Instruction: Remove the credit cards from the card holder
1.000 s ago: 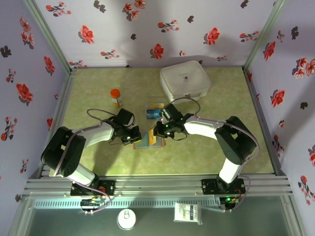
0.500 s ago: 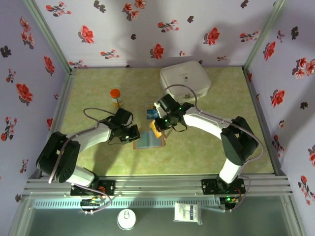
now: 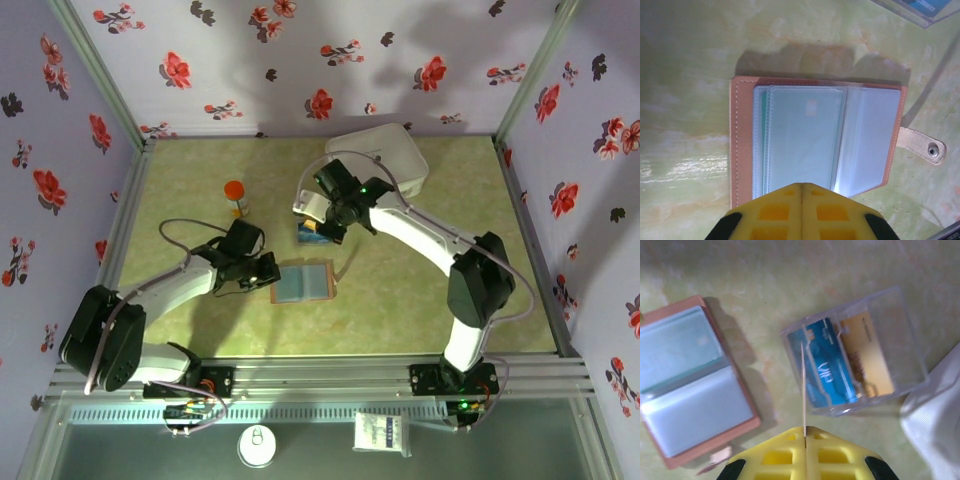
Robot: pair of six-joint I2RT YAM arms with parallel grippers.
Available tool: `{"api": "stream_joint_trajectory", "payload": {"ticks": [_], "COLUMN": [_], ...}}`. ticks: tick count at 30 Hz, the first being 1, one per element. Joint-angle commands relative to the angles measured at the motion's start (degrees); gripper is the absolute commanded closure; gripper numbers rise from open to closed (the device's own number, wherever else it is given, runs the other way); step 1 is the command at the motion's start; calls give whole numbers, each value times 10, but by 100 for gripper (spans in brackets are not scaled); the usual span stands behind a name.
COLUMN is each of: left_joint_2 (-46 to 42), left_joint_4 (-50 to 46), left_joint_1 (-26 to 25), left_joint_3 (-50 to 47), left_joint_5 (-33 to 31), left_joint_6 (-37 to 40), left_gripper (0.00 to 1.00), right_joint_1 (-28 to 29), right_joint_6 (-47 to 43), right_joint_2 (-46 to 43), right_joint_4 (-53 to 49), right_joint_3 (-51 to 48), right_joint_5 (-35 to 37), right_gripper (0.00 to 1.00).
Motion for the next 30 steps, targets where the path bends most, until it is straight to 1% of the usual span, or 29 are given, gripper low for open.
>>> {"api": "stream_joint_trajectory", "payload": {"ticks": [1, 7, 16, 19, 23, 27, 30], "left_joint_2": [-16, -21, -21, -19, -16, -10, -6], "left_joint_4": [-30, -42, -51, -55, -55, -56, -54], "left_joint_1": [0, 0, 1, 3, 5, 6, 7], "left_joint_3": [-7, -11, -12, -11, -12, -11, -10], "left_joint_5": [-15, -21, -27, -28, -27, -27, -26], "left_joint_6": [3, 0, -2, 0, 1, 3, 4], "left_gripper": [95, 95, 95, 95, 95, 95, 95], "right_joint_1": [-15, -38, -51, -52, -52, -52, -52], "right_joint_6": [-123, -163, -184, -188, -190, -184, -177], "right_joint_2": [45, 124, 210, 231, 248, 257, 260], "right_joint_4": [-59, -106, -126, -132, -133, -141, -136], "right_joint_3": [64, 175, 276, 294, 303, 305, 300], "right_joint_5": [11, -8, -19, -20, -12, -19, -12], "right_gripper": [100, 100, 100, 100, 100, 100, 93]}}
